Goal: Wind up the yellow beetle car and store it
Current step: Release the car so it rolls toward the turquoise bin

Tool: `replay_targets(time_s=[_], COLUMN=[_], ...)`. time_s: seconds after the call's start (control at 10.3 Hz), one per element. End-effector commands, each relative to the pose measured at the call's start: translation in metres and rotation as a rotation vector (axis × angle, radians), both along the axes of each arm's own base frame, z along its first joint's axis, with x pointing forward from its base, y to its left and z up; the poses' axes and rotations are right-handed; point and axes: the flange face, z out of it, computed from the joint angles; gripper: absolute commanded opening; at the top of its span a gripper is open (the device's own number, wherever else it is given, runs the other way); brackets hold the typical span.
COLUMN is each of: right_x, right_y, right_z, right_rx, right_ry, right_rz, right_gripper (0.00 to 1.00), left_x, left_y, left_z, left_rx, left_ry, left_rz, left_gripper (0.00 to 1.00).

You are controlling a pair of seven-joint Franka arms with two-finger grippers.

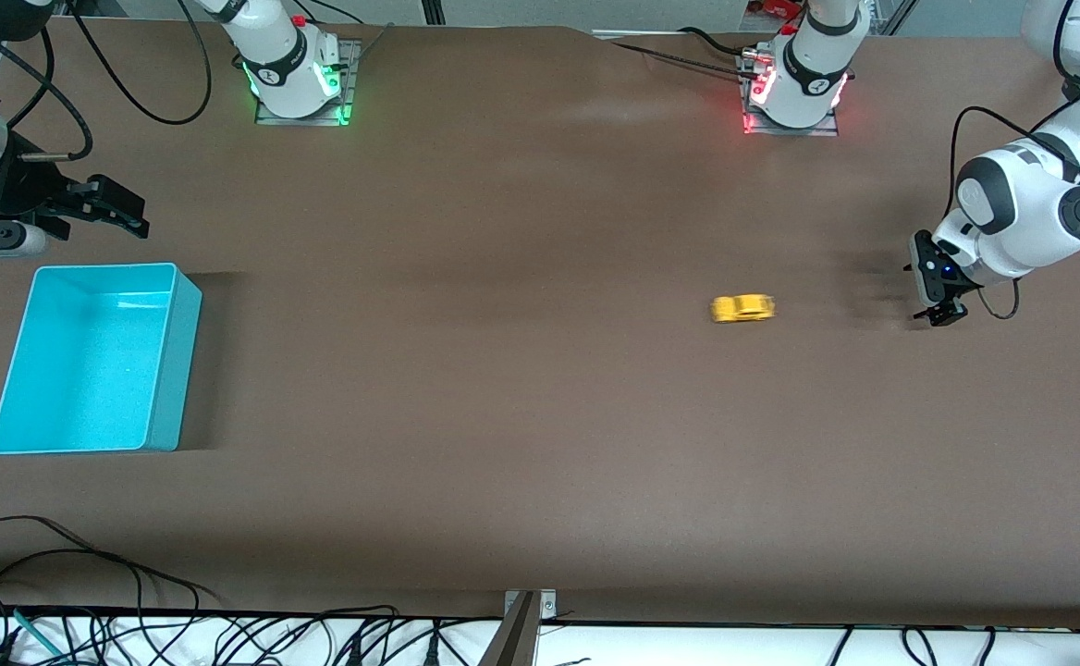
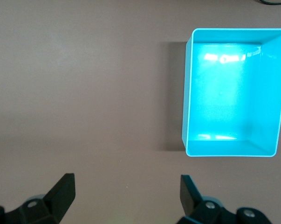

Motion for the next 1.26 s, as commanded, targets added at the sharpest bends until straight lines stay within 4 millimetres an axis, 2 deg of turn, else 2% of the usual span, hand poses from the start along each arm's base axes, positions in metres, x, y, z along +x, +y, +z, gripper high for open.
replay_targets(time_s=[0.0, 0.29, 0.39, 0.58, 0.68, 0.78, 1.07, 1.17], right_x=[0.001, 0.001, 0.001, 0.001, 0.001, 0.001, 0.001, 0.001], right_y=[0.001, 0.0, 0.001, 0.001, 0.0, 0.0, 0.001, 0.001], right_z=[0.005, 0.005, 0.005, 0.005, 0.005, 0.005, 0.005, 0.005], right_rx=[0.019, 0.018, 0.019, 0.018, 0.018, 0.018, 0.019, 0.018], right_ry=[0.0, 0.0, 0.0, -0.002, 0.0, 0.0, 0.0, 0.0], right_rz=[-0.008, -0.008, -0.008, -0.008, -0.008, -0.008, -0.008, -0.008], right_gripper=[1.0, 1.0, 1.0, 1.0, 1.0, 1.0, 1.0, 1.0], left_x=[0.012, 0.017, 0.022, 0.029, 0.033, 0.041, 0.047, 0.045], left_y=[0.045, 0.046, 0.047, 0.049, 0.044, 0.032, 0.004, 0.002], left_z=[-0.026, -0.007, 0.011, 0.06, 0.072, 0.092, 0.151, 0.17], left_rx=[0.002, 0.008, 0.016, 0.038, 0.042, 0.048, 0.028, 0.027], left_ry=[0.02, -0.018, -0.05, -0.138, -0.16, -0.198, -0.228, -0.242], left_rz=[-0.015, 0.002, 0.002, 0.0, -0.006, -0.031, -0.073, -0.076], left_gripper=[1.0, 1.0, 1.0, 1.0, 1.0, 1.0, 1.0, 1.0])
